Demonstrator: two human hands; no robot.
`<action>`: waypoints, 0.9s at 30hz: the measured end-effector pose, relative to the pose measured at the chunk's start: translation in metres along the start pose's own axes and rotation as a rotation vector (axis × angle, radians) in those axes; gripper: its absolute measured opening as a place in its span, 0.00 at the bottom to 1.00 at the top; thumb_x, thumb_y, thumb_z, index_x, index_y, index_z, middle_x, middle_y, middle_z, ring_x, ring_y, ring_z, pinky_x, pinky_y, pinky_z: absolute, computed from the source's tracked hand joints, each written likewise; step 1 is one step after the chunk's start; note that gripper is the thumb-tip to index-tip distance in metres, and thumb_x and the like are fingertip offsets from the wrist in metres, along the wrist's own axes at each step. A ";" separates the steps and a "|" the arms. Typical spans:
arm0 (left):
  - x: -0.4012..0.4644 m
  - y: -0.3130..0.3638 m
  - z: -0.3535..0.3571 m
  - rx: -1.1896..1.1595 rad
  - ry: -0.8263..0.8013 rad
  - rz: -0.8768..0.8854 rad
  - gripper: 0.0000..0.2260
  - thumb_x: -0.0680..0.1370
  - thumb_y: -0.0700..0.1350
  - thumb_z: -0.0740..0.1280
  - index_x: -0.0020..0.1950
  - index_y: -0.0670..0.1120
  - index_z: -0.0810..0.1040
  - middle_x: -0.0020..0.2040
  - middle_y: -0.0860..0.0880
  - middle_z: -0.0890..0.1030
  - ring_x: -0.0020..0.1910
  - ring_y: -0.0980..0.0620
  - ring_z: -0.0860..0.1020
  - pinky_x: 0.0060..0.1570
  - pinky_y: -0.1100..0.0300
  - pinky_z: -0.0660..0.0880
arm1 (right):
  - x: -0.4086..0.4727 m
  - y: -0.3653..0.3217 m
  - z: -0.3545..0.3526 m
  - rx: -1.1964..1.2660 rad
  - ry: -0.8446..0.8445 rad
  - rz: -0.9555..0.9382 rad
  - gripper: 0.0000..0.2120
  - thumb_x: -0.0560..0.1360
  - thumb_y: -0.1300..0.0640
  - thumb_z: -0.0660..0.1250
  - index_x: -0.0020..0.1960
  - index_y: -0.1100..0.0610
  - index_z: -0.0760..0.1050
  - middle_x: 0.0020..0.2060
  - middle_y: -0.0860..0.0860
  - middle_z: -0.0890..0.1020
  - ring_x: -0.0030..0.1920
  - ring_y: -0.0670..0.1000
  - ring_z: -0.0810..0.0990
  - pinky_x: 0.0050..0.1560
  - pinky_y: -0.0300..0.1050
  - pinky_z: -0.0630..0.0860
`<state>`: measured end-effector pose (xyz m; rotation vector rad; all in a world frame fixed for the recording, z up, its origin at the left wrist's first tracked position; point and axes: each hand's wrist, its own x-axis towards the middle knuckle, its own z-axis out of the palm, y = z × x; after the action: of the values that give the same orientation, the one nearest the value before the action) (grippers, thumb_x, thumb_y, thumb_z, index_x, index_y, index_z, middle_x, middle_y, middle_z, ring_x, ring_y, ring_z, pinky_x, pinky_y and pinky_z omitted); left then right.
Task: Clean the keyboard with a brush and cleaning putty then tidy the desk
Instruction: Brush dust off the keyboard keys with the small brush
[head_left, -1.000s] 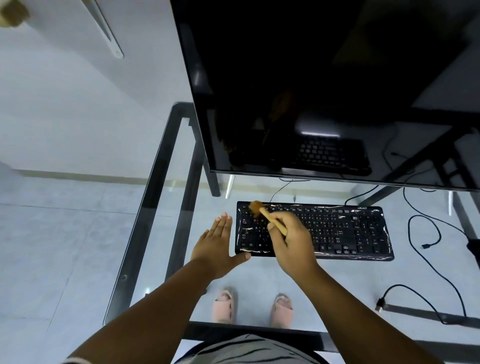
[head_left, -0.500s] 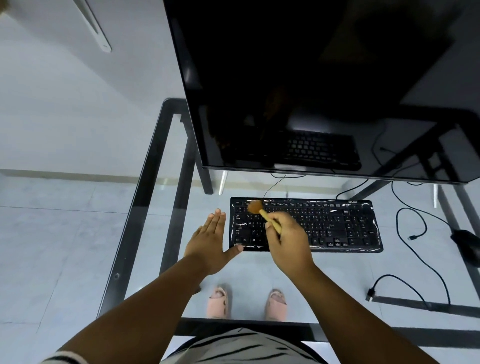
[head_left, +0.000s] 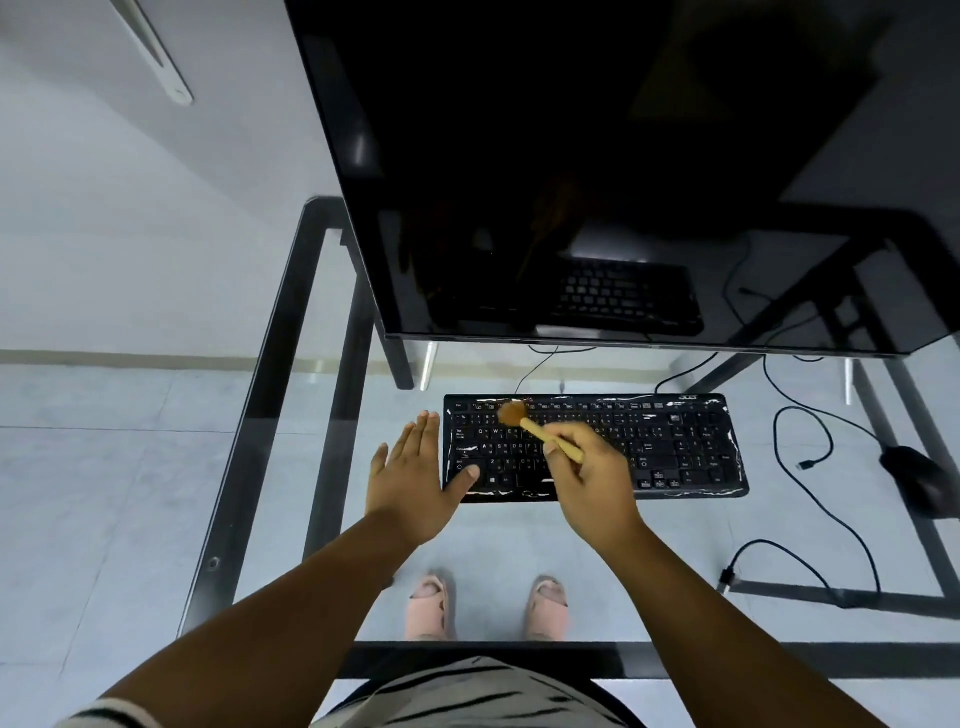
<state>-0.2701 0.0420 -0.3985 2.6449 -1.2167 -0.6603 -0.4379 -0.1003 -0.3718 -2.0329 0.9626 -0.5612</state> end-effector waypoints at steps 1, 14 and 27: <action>0.000 0.004 0.000 -0.001 0.035 0.019 0.38 0.77 0.69 0.49 0.79 0.49 0.44 0.80 0.52 0.47 0.78 0.53 0.47 0.76 0.49 0.46 | -0.001 0.004 -0.002 -0.012 0.023 0.019 0.06 0.78 0.60 0.65 0.53 0.53 0.78 0.32 0.47 0.79 0.26 0.47 0.72 0.26 0.44 0.69; 0.010 0.049 0.010 0.088 0.015 0.194 0.34 0.78 0.66 0.49 0.79 0.53 0.45 0.80 0.56 0.44 0.78 0.57 0.42 0.76 0.49 0.42 | 0.009 0.023 -0.041 0.038 0.163 0.098 0.07 0.78 0.61 0.64 0.54 0.53 0.78 0.30 0.48 0.77 0.25 0.45 0.70 0.26 0.41 0.67; 0.008 0.091 0.018 0.101 0.082 0.050 0.37 0.77 0.68 0.48 0.79 0.48 0.47 0.80 0.51 0.49 0.79 0.49 0.46 0.76 0.48 0.43 | 0.005 0.058 -0.075 -0.033 0.169 0.093 0.07 0.78 0.57 0.63 0.54 0.53 0.77 0.34 0.48 0.79 0.30 0.49 0.74 0.31 0.44 0.71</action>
<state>-0.3357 -0.0228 -0.3888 2.6830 -1.3220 -0.4901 -0.5095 -0.1627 -0.3744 -1.9822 1.1677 -0.6782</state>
